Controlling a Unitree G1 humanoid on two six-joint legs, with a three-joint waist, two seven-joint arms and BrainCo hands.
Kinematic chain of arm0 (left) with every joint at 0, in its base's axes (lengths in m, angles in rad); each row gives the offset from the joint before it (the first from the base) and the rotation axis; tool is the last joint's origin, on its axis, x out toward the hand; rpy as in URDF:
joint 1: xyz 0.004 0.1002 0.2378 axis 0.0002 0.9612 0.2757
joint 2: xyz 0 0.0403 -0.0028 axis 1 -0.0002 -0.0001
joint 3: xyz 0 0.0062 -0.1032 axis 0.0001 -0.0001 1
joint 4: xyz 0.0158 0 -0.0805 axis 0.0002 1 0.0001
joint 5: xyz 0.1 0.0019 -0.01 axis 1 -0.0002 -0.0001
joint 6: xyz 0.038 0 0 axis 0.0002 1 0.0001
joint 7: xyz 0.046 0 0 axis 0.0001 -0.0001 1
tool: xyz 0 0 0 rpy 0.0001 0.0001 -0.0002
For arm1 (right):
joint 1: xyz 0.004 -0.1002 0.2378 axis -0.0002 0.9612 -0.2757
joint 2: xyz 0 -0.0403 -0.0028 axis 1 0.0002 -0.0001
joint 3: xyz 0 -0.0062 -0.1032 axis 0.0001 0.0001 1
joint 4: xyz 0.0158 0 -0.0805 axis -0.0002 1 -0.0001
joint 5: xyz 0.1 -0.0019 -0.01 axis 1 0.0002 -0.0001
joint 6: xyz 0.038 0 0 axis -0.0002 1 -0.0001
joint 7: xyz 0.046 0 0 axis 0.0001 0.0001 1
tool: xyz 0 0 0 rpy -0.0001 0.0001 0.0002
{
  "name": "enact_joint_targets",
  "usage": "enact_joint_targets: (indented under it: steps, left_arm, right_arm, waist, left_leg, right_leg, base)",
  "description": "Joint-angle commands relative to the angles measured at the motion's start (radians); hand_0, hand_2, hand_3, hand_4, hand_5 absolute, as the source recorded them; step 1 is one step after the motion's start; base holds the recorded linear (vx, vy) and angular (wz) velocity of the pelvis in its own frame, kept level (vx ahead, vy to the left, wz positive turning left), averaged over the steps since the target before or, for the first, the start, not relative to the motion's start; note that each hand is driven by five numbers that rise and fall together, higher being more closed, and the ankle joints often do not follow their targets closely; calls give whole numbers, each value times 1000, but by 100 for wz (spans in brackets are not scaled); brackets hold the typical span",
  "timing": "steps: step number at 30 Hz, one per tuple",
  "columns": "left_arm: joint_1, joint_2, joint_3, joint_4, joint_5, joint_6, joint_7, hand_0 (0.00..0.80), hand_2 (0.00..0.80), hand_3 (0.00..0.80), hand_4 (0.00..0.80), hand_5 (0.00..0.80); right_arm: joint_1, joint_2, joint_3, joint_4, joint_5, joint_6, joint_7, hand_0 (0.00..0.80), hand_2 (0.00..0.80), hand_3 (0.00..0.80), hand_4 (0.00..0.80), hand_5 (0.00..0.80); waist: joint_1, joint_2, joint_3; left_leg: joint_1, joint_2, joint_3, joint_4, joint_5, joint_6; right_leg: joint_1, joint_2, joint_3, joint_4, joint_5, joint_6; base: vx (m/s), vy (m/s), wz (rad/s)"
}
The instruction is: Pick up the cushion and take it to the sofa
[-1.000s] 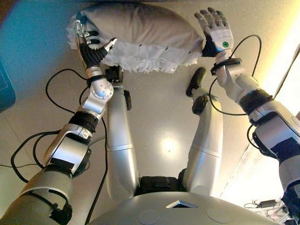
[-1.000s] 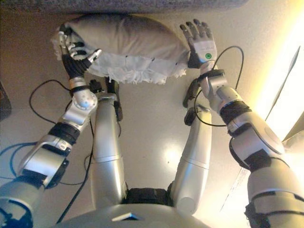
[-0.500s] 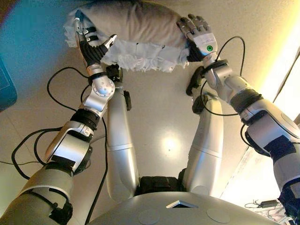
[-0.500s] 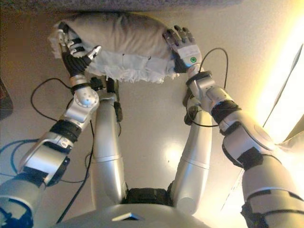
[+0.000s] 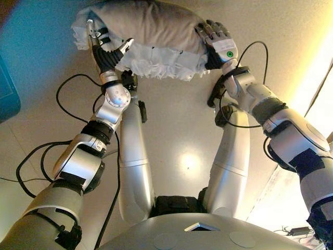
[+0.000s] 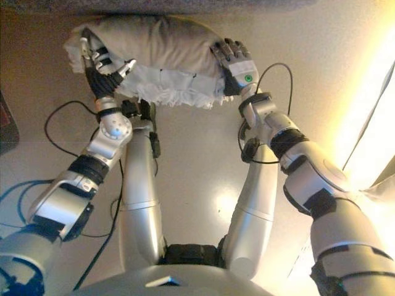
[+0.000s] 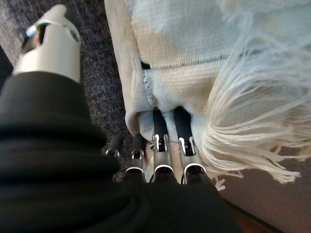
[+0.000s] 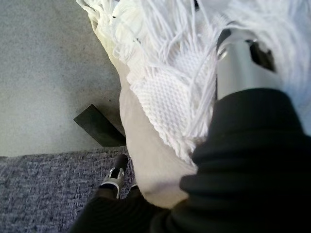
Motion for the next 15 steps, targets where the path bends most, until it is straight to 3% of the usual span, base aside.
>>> enact_joint_targets:
  steps: [1, 15]
  left_arm:
    - [-43, -56, -2, -23, -9, -23, 11, 0, 0, 0, 0, 0]
    - [-12, -66, 14, -79, 15, -1, 23, 0, 0, 0, 0, 0]
  right_arm:
    - [-44, 29, -42, 8, 116, -12, -14, 800, 800, 800, 800, 800]
    - [-4, 55, -141, -58, 306, 22, -8, 800, 800, 800, 800, 800]
  waist:
    - [-5, 100, -8]
    - [-10, 107, -8]
  left_leg:
    - [-70, -30, 58, -105, 124, 58]
    - [-81, -28, 67, -99, 126, 60]
  right_leg:
    - [-1, 11, -33, 50, -23, 6]
    - [-15, 6, -24, 57, -17, 3]
  base:
    - [0, 0, 0]
    - [-2, 2, 2]
